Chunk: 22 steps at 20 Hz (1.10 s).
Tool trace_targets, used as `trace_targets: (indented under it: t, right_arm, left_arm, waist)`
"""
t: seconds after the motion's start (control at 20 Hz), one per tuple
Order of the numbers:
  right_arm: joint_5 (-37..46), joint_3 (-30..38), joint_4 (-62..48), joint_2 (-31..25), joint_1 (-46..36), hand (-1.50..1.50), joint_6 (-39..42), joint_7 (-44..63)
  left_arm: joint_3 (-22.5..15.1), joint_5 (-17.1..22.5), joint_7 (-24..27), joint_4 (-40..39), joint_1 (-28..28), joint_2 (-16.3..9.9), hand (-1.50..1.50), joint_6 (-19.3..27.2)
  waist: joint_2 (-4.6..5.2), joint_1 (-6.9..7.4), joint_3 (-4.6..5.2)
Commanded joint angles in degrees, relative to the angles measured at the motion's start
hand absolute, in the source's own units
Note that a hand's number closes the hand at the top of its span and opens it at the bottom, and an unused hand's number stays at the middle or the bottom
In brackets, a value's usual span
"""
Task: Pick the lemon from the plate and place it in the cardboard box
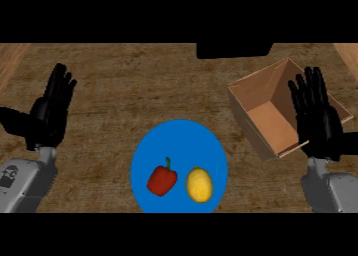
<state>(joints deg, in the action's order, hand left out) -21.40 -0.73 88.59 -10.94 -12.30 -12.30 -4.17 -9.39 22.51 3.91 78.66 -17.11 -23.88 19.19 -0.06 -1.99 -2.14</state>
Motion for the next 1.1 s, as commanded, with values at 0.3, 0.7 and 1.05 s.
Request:
trace_targets:
  t: [0.3, 0.7, 1.05]
  right_arm:
    - [22.51, -2.76, 14.17, -23.23, 6.16, -1.5, -0.94, 7.77]
    - [38.97, -11.99, 36.13, -26.07, 22.52, -1.5, -3.36, 9.8]
    - [54.35, -21.55, 45.43, -31.76, 20.45, -1.5, 6.14, 28.08]
  left_arm:
    - [-7.58, -8.58, 1.52, 3.55, 0.56, -8.61, 0.0, -8.23]
    - [-8.77, -9.95, 5.51, 6.82, 5.44, -10.1, 0.0, -12.13]
    - [-9.57, -10.98, 2.94, 8.31, 2.85, -8.43, 0.0, -12.74]
  waist:
    - [-1.22, -3.64, 3.1]
    - [-0.56, 0.17, 2.25]
    - [-0.2, 1.72, 2.39]
